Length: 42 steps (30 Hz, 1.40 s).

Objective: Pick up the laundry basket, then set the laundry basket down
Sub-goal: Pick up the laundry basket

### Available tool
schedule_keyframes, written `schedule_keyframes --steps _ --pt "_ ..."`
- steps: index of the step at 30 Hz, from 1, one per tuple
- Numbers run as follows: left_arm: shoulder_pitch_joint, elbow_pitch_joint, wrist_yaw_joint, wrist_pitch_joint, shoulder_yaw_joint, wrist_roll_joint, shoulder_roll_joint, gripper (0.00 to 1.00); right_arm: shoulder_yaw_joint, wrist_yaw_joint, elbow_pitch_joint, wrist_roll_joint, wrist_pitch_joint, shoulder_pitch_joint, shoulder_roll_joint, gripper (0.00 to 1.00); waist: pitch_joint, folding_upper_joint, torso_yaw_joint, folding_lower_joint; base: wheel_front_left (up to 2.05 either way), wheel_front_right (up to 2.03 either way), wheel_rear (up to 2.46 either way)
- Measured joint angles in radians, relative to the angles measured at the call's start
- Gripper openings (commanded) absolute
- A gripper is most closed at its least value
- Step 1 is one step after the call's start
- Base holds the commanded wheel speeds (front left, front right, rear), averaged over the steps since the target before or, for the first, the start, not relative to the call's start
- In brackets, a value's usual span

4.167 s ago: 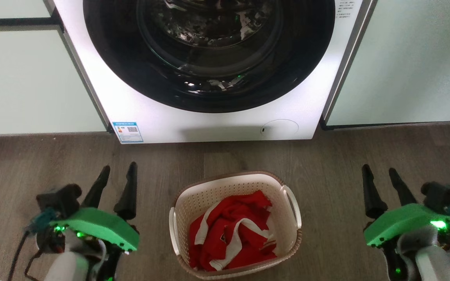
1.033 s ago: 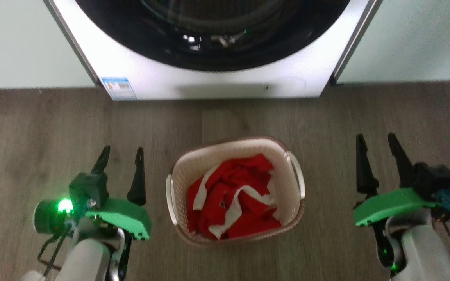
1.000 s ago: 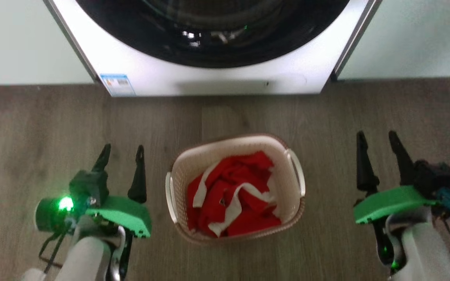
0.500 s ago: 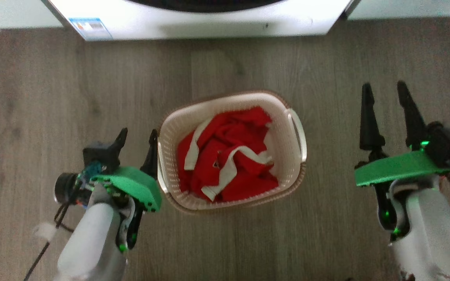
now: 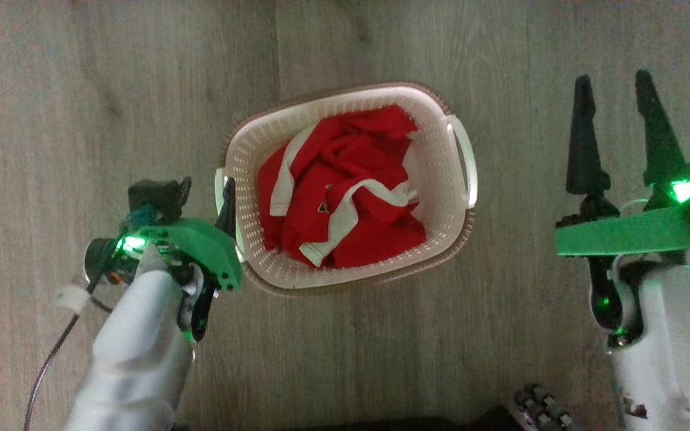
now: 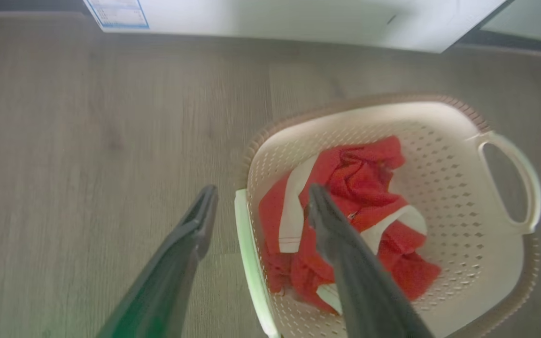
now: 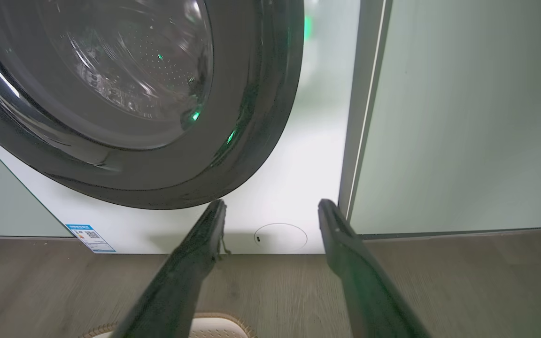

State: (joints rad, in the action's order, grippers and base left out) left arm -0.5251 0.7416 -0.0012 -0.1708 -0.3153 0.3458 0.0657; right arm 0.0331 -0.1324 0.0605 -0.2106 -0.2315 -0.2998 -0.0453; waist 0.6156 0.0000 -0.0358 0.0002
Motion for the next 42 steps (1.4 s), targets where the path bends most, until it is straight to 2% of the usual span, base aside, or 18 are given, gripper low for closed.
schedule_keyframes --steps 10,17,32,42 --pt "-0.089 0.182 -0.018 -0.042 -0.001 0.009 -0.009 1.00 -0.007 0.000 0.040 0.000 0.001 0.000 0.000 1.00 0.058 0.0000 -0.005 -0.0001 0.00 0.00 0.00" --pt "-0.173 0.298 -0.045 -0.061 -0.002 0.026 -0.015 1.00 -0.014 0.000 0.070 0.000 0.003 0.000 0.000 1.00 0.097 0.0001 -0.014 -0.0001 0.00 0.00 0.00" --pt "-0.260 0.463 -0.079 -0.078 -0.012 0.053 -0.028 1.00 -0.019 0.000 0.087 -0.005 0.006 0.001 0.000 1.00 0.149 0.0000 -0.040 -0.0001 0.00 0.00 0.00" --pt "-0.285 0.526 -0.095 -0.068 -0.009 0.081 -0.032 1.00 -0.019 0.000 0.099 -0.010 0.006 0.002 0.000 1.00 0.161 0.0000 -0.054 -0.0002 0.00 0.00 0.00"
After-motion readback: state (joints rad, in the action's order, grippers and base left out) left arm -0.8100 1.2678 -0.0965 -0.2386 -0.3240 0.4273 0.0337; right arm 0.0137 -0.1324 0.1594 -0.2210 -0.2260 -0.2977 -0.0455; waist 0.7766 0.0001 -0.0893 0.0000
